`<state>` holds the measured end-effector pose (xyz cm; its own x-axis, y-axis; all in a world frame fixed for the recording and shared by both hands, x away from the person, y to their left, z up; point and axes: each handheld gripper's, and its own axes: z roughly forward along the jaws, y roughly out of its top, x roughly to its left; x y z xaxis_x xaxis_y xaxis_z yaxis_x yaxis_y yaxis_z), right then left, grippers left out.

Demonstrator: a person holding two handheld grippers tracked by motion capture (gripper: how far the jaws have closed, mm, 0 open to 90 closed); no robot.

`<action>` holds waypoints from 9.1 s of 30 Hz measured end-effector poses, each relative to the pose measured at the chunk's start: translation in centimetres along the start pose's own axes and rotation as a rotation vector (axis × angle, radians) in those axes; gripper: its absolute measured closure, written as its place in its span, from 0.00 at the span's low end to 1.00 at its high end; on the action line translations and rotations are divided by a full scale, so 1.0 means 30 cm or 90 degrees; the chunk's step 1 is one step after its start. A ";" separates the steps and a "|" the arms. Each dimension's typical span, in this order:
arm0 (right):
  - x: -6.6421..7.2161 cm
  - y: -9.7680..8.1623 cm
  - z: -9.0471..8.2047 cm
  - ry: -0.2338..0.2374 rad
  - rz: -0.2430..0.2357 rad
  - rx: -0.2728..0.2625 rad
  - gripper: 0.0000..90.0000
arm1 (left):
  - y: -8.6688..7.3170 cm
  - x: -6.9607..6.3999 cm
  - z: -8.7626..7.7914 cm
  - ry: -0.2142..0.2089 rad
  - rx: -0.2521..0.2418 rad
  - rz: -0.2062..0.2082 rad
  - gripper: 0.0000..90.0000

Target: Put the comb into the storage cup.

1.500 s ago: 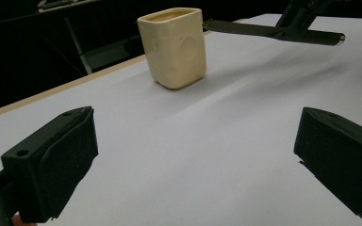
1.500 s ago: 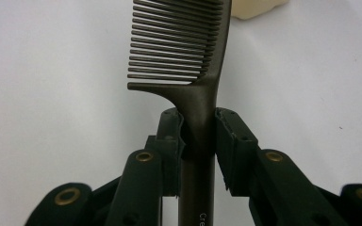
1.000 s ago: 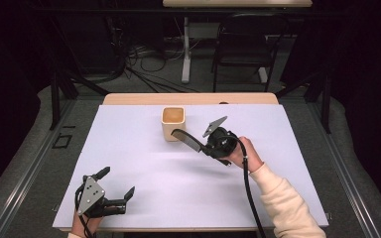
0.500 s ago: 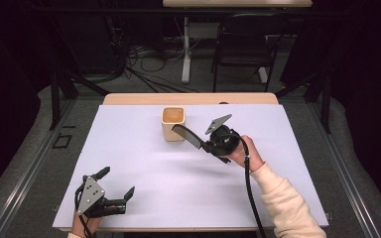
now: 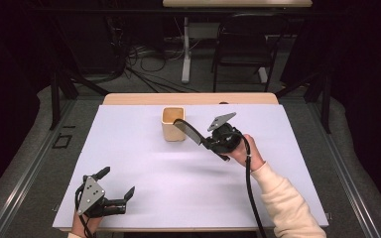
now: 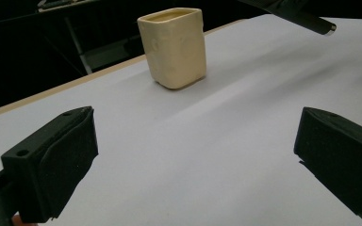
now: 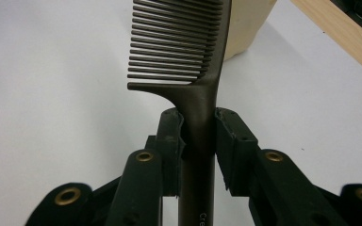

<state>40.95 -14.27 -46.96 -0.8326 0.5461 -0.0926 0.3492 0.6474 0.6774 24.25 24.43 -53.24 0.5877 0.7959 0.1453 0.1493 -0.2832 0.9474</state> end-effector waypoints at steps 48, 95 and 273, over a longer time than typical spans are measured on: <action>-0.024 0.004 0.029 -0.038 0.020 -0.093 0.80 | 0.000 -0.001 0.003 0.002 0.001 -0.002 0.00; -0.055 0.105 0.026 -0.050 0.018 -0.136 0.80 | 0.000 0.001 0.005 0.000 -0.001 -0.005 0.00; -0.033 0.423 0.251 -0.094 0.032 -0.297 0.80 | -0.002 0.003 0.003 -0.003 -0.003 -0.010 0.00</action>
<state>49.43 -2.59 -43.76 -0.7378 0.6620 -0.1320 0.1287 0.3299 0.9352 24.35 24.46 -53.31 0.5896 0.7974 0.1286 0.1547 -0.2678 0.9510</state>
